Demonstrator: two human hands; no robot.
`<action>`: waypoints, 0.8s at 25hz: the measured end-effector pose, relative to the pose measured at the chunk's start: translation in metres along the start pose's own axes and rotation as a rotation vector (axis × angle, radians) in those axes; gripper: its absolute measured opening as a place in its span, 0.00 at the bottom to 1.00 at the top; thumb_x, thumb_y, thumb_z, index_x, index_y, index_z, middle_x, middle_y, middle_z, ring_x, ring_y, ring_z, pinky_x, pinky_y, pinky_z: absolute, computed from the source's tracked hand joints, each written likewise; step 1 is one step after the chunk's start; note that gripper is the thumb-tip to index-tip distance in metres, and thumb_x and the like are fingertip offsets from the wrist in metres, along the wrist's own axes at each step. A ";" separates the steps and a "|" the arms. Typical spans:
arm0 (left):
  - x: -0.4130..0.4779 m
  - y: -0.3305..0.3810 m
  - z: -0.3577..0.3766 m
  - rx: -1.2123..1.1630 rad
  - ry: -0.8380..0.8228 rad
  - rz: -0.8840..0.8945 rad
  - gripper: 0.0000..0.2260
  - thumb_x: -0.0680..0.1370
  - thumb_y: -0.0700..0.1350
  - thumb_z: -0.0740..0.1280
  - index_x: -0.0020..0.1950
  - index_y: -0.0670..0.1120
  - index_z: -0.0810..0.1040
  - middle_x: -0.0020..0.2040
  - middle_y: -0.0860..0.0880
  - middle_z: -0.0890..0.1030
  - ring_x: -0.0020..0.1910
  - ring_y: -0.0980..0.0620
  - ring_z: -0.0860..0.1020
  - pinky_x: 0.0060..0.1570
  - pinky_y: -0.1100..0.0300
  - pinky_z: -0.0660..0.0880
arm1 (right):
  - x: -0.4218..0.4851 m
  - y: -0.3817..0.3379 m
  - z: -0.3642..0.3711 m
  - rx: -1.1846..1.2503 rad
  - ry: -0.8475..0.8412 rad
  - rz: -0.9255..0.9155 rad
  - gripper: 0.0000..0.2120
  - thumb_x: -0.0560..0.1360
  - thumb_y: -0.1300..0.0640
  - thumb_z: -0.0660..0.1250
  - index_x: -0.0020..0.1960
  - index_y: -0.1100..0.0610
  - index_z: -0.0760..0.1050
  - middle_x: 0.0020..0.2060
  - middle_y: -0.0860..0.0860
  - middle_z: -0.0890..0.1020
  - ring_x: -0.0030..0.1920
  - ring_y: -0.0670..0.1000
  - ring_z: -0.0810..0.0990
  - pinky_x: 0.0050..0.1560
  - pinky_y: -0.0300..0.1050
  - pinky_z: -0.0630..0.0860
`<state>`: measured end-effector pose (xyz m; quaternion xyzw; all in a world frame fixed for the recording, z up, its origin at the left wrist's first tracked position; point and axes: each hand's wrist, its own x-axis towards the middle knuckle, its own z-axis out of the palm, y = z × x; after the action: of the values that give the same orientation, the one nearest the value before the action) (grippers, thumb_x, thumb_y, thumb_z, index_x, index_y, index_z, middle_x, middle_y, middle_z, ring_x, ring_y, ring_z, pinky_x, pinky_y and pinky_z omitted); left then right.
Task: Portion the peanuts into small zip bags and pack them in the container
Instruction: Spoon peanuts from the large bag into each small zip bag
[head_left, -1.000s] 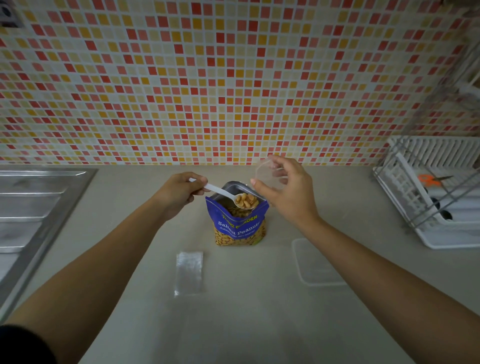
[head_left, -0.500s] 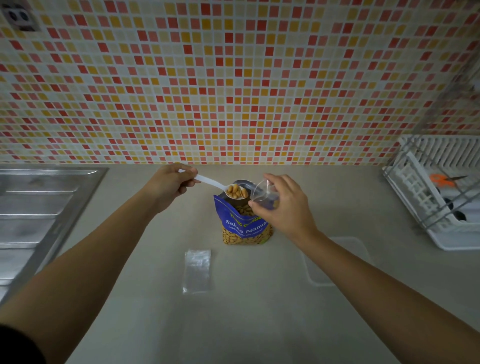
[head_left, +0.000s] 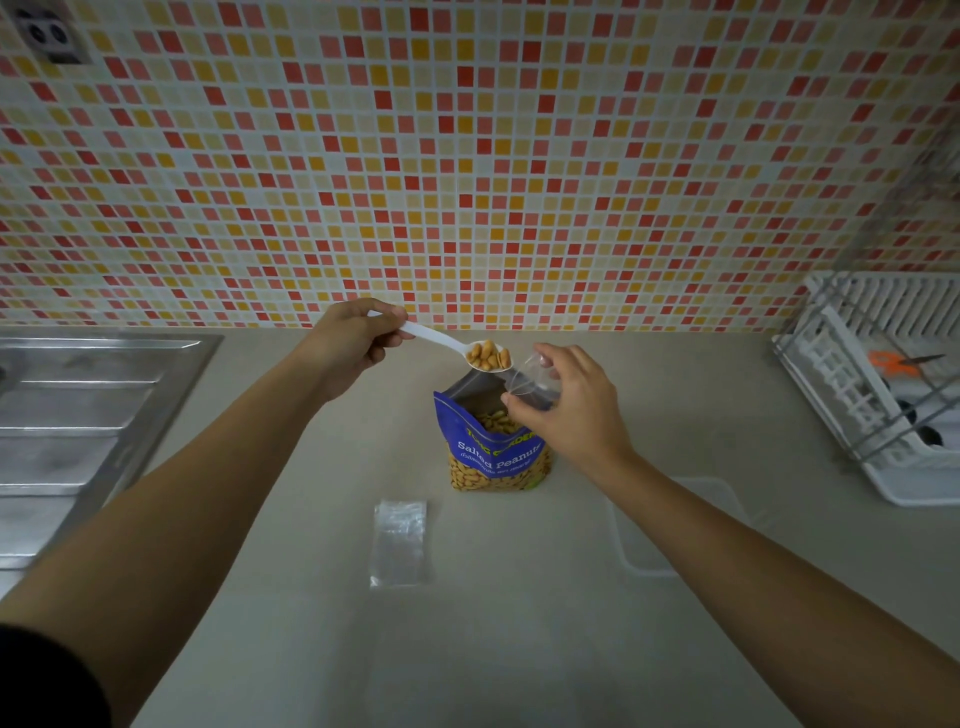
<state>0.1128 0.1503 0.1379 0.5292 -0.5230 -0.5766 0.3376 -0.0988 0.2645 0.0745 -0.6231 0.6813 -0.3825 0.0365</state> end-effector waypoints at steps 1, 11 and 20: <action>0.000 0.000 0.000 -0.006 0.000 -0.002 0.04 0.78 0.41 0.64 0.45 0.45 0.78 0.38 0.47 0.77 0.36 0.56 0.73 0.39 0.64 0.69 | 0.000 0.000 -0.001 0.003 0.003 -0.001 0.28 0.66 0.47 0.73 0.62 0.58 0.73 0.51 0.52 0.78 0.52 0.53 0.76 0.48 0.47 0.75; 0.000 0.020 0.017 0.255 -0.100 0.168 0.05 0.77 0.42 0.66 0.49 0.43 0.79 0.39 0.48 0.80 0.37 0.56 0.76 0.36 0.66 0.70 | 0.004 -0.004 0.003 0.006 -0.030 -0.004 0.28 0.66 0.47 0.74 0.61 0.58 0.73 0.51 0.52 0.78 0.53 0.52 0.76 0.49 0.45 0.73; -0.024 0.052 0.049 0.484 -0.230 0.537 0.09 0.75 0.48 0.69 0.45 0.44 0.83 0.38 0.45 0.82 0.36 0.56 0.77 0.38 0.66 0.73 | 0.007 -0.013 -0.006 0.118 0.081 0.021 0.27 0.64 0.47 0.74 0.60 0.55 0.75 0.48 0.48 0.78 0.45 0.42 0.72 0.44 0.35 0.66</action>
<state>0.0619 0.1735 0.1882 0.3696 -0.7985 -0.3831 0.2810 -0.0924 0.2620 0.0888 -0.5965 0.6650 -0.4466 0.0497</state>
